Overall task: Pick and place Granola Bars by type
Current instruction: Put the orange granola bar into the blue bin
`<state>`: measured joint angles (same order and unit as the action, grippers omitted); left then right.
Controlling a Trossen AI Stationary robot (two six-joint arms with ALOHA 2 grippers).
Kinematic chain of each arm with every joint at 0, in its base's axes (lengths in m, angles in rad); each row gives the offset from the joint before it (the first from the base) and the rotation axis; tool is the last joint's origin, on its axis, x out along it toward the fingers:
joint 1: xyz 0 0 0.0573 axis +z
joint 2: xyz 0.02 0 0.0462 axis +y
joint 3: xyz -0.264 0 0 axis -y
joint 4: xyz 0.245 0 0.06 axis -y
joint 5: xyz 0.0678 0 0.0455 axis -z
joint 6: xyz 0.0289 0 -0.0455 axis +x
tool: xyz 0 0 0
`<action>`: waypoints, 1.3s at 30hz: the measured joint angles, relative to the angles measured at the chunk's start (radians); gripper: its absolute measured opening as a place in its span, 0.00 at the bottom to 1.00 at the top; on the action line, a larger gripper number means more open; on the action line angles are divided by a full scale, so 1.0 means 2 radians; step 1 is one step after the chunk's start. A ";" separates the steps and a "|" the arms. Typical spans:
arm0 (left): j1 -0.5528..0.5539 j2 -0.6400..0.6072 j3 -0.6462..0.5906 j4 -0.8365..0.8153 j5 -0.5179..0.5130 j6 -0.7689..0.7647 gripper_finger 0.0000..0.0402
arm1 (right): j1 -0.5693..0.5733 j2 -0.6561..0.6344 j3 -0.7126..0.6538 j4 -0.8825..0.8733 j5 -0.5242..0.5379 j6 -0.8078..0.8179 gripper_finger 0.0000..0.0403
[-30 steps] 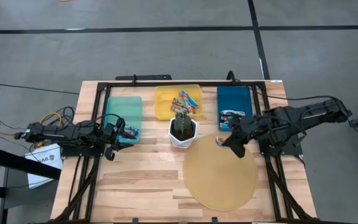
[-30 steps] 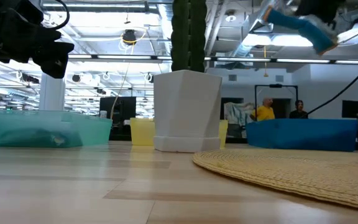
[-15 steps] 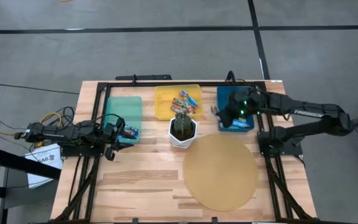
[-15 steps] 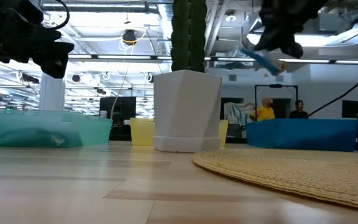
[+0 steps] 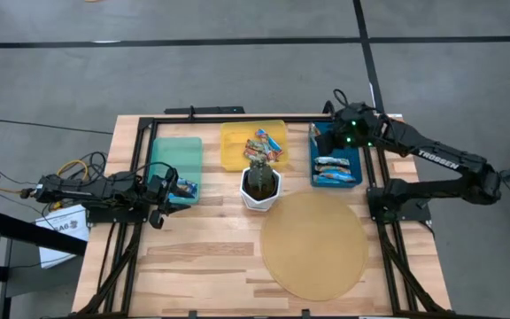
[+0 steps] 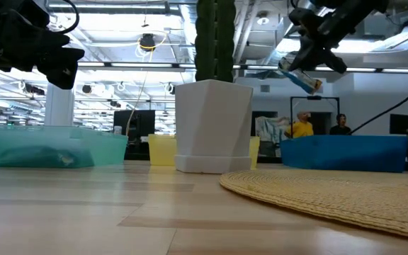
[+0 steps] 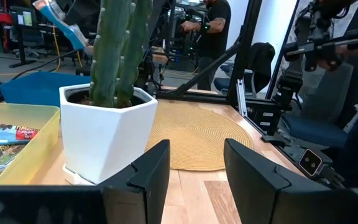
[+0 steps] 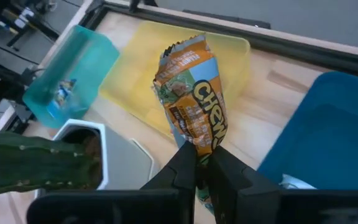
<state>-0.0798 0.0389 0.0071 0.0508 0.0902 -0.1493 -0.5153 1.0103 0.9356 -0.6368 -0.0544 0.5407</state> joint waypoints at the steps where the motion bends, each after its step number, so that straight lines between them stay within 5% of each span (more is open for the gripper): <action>1: 0.000 0.000 0.000 0.000 0.000 0.000 0.36 | -0.002 -0.002 0.000 -0.003 0.000 0.000 0.04; 9: 0.000 0.000 0.000 0.000 0.000 0.000 0.36 | -0.005 -0.002 0.000 -0.041 0.000 -0.023 0.05; 24: 0.000 0.000 0.000 0.000 0.000 0.000 0.36 | -0.001 -0.002 0.000 -0.187 0.005 -0.264 0.05; 32: 0.000 0.000 0.000 0.000 0.000 0.000 0.36 | -0.001 -0.002 0.000 -0.239 0.089 -0.350 0.04; 39: 0.000 0.000 0.000 0.000 0.000 0.000 0.36 | -0.001 0.000 0.000 -0.243 0.103 -0.354 0.05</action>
<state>-0.0798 0.0390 0.0072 0.0508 0.0901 -0.1497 -0.5167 1.0100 0.9356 -1.1231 0.1524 -0.1664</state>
